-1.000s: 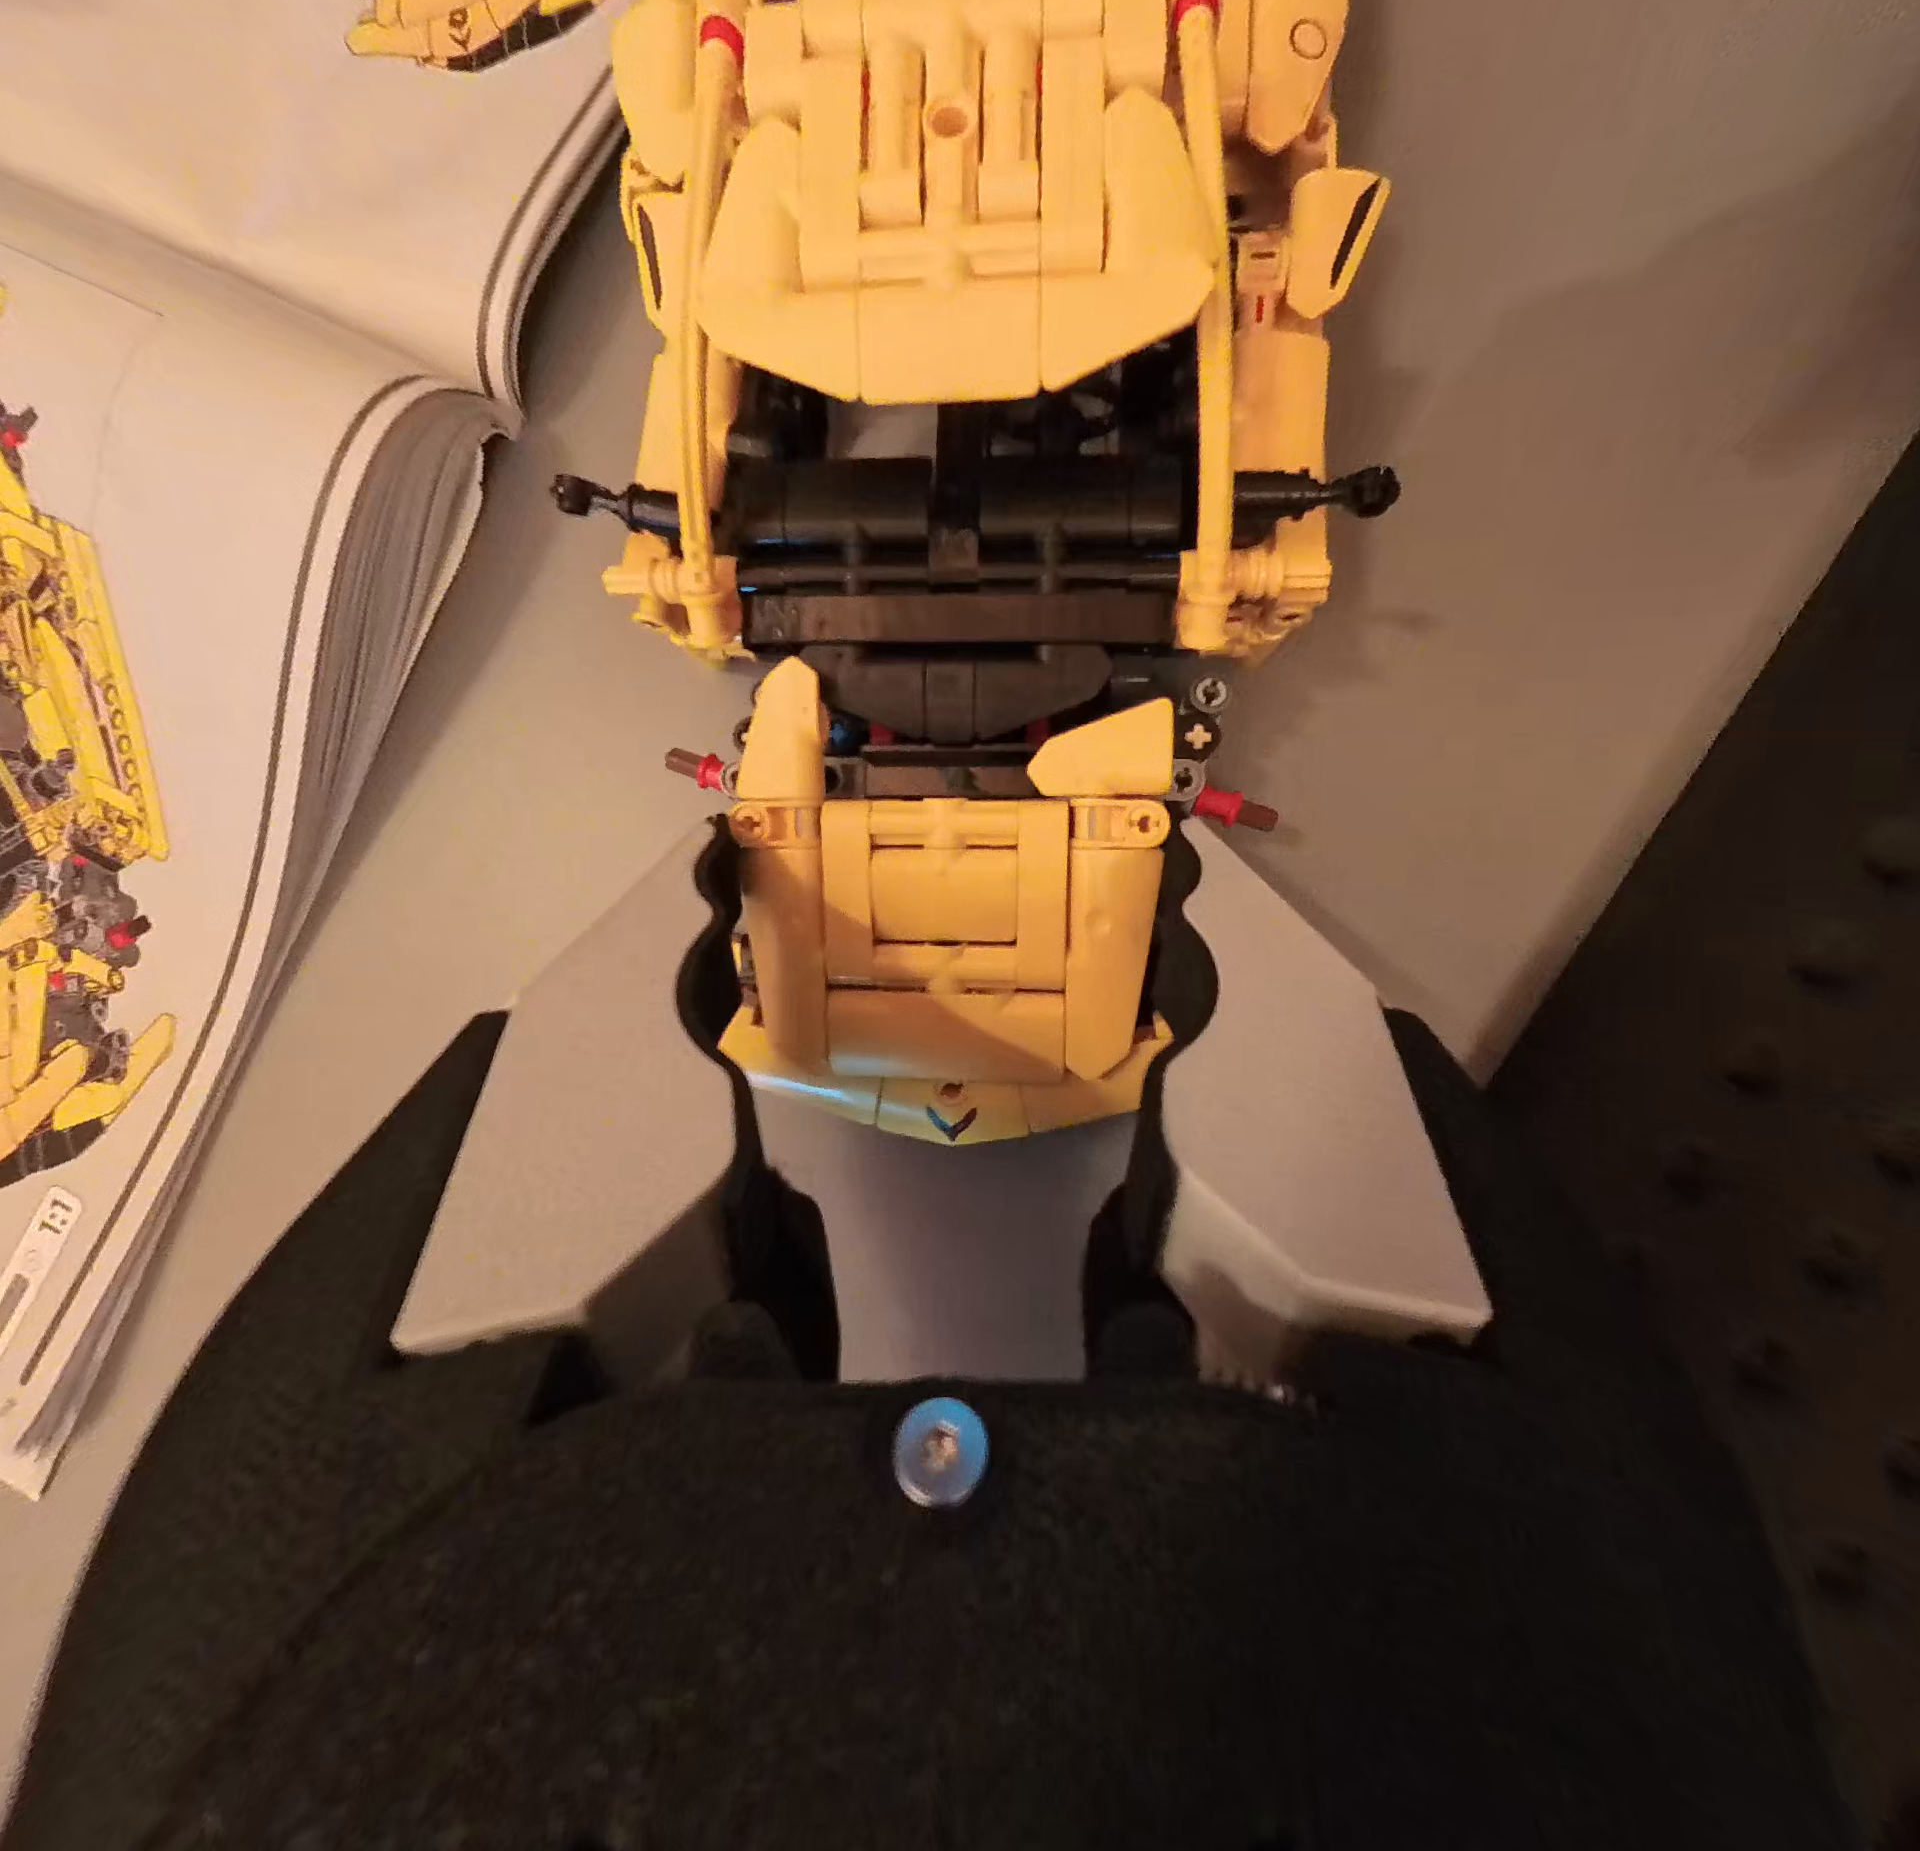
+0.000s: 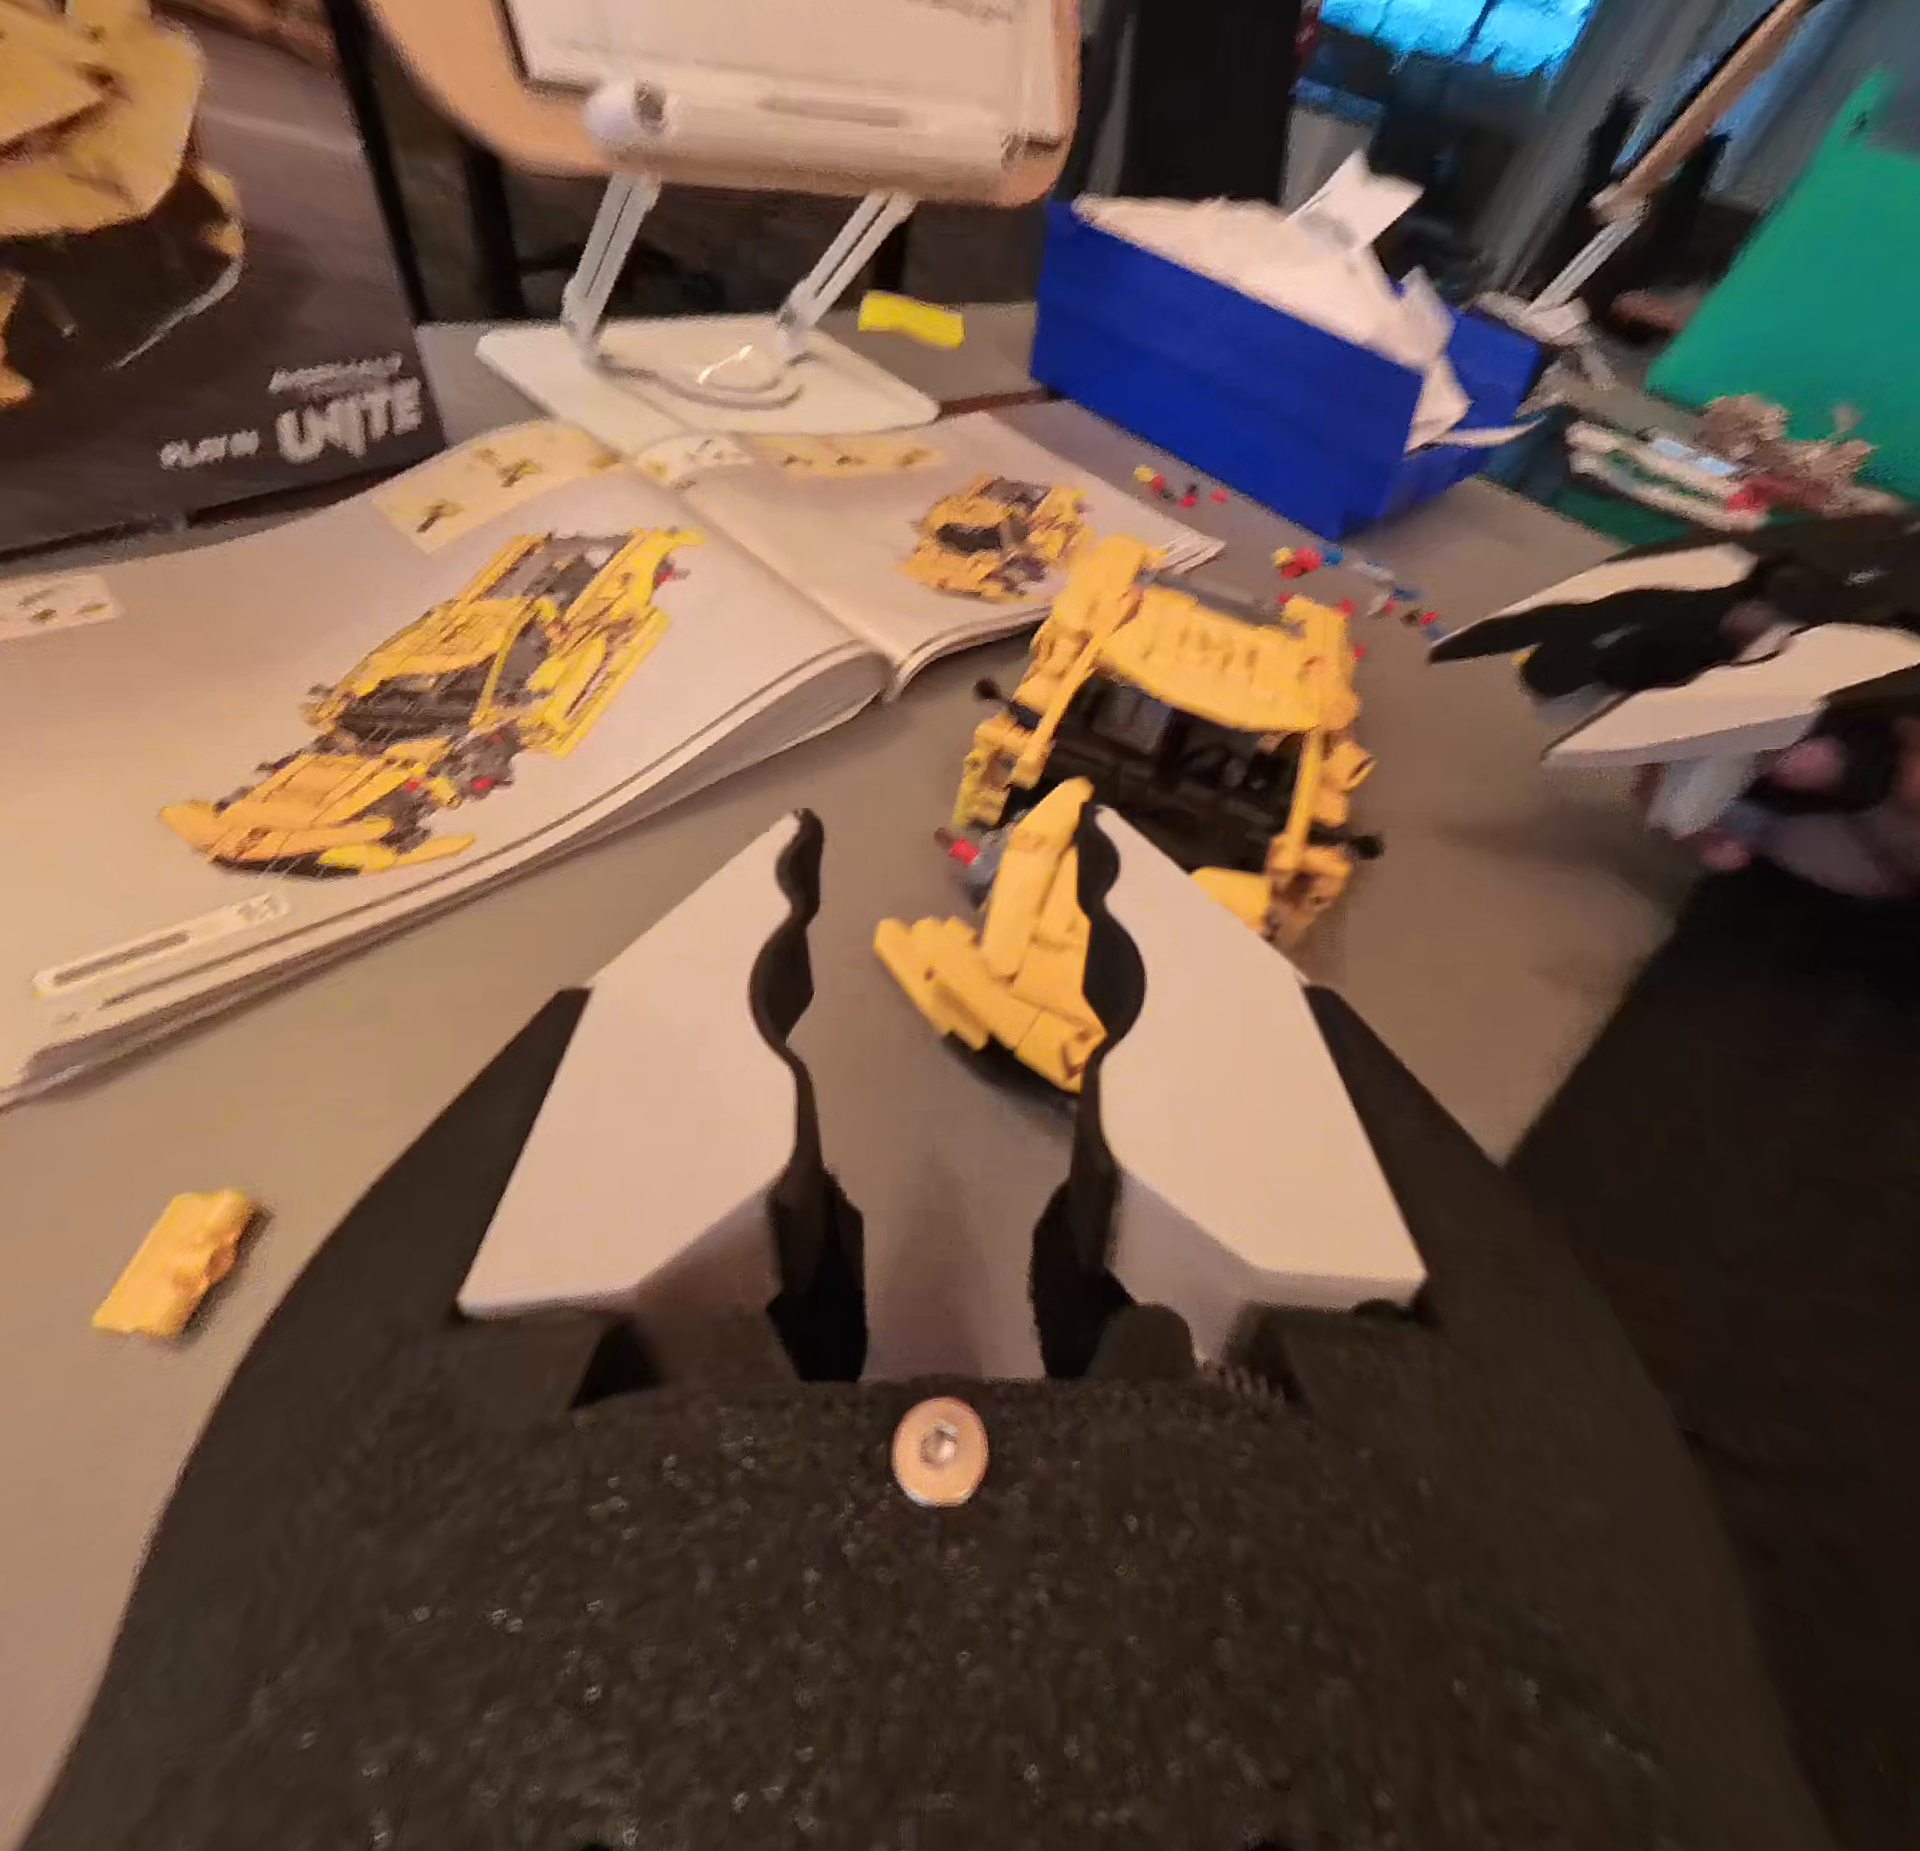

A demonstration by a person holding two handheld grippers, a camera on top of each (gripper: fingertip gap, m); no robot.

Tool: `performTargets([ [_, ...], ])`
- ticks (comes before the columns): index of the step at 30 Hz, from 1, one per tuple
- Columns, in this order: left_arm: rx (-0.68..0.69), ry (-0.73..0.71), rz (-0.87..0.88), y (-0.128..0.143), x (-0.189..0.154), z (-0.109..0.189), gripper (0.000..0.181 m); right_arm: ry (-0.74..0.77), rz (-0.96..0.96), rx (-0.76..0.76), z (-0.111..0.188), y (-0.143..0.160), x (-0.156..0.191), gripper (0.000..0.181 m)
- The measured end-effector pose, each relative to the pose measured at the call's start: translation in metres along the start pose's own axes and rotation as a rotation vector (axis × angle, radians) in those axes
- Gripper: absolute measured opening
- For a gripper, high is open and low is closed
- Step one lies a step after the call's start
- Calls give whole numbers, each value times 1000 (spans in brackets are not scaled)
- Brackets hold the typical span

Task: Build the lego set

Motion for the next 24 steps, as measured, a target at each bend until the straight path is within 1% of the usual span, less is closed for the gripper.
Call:
performTargets([
  [1, 25, -13, 6, 4, 2, -3, 49, 3, -6, 9, -1, 1, -1, 59],
  [3, 27, -3, 7, 1, -1, -3, 49, 14, -11, 12, 0, 1, -2, 58],
  [5, 43, -48, -27, 5, -1, -7, 49, 31, -13, -4, 2, 0, -3, 58],
  [7, 64, -26, -41, 7, -5, -11, 50, 39, -35, -29, 6, -1, -7, 59],
  [9, -7, 43, -70, -8, -13, -11, 50, 77, -71, -76, 18, -10, -21, 56],
  [10, -51, 85, -118, -21, -20, -12, 49, 141, -95, -64, 29, -18, -38, 48],
  [11, -69, 97, -183, -35, -25, -15, 49, 214, -131, -27, 40, -27, -59, 42],
  [12, -53, 60, -255, -50, -25, -22, 49, 259, -166, 28, 49, -38, -80, 32],
  [13, -23, -6, -320, -68, -22, -30, 38, 288, -205, 96, 54, -51, -104, 30],
  [14, -7, -69, -360, -87, -18, -41, 16, 315, -244, 179, 53, -63, -129, 33],
  [15, -14, -131, -367, -106, -13, -54, 6, 334, -280, 246, 47, -73, -153, 39],
  [16, -22, -182, -370, -123, -4, -72, 3, 332, -335, 325, 36, -77, -174, 42],
  [17, 12, -204, -386, -134, 6, -94, 0, 280, -419, 419, 20, -74, -187, 49],
  [18, 94, -208, -377, -136, 16, -119, 0, 179, -517, 491, 3, -68, -194, 62],
  [19, 207, -175, -351, -130, 24, -142, 0, 79, -613, 525, -10, -63, -197, 72],
  [20, 301, -132, -312, -122, 30, -160, 0, 6, -690, 509, -19, -59, -200, 70],
  [21, 342, -96, -269, -115, 32, -171, 0, -5, -743, 468, -22, -54, -204, 61],
  [22, 337, -59, -238, -109, 32, -178, 0, 41, -770, 454, -21, -46, -210, 56],
  [23, 324, -37, -225, -105, 31, -180, 0, 85, -779, 503, -17, -36, -213, 58],
  [24, 331, -37, -231, -103, 32, -181, 0, 101, -783, 552, -10, -32, -214, 59],
])
Point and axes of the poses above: each gripper's, where its closed fingertips meet, z back along the fingers, y out of its underside, x = y × z across the jaws, the point moved 6 cm from there along z, back along the fingers, and after that the axes turned 13 degrees about x, right-handed, at the moved point
